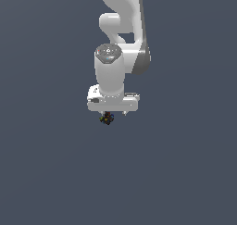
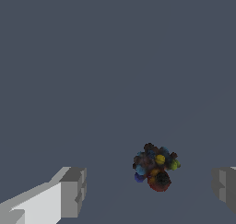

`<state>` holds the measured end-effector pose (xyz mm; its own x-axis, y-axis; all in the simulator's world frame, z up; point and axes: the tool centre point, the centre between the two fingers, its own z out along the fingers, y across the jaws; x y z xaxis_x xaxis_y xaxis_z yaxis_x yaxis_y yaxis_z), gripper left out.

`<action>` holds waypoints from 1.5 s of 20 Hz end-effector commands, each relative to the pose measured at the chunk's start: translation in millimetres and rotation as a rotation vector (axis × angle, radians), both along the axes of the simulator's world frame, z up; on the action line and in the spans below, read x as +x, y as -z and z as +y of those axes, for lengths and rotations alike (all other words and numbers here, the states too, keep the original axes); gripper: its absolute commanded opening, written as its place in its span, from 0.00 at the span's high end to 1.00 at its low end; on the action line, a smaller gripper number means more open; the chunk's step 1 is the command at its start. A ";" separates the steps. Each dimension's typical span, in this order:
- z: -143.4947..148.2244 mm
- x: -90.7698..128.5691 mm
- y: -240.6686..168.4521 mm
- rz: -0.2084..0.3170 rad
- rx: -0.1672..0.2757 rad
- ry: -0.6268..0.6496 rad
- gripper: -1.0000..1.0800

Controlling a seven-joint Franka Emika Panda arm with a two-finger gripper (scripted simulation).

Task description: Pick up the object and move it to a goal position.

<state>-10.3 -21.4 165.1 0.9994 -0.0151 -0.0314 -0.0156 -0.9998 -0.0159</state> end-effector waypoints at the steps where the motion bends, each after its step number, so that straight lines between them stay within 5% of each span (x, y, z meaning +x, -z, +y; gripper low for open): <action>1: -1.9 -1.4 2.3 -0.001 0.000 -0.026 0.04; 30: -32.9 -39.4 53.9 -0.020 -0.002 -0.705 0.04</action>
<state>-47.2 -53.0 114.0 0.7965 0.6045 -0.0149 0.6044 -0.7966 -0.0084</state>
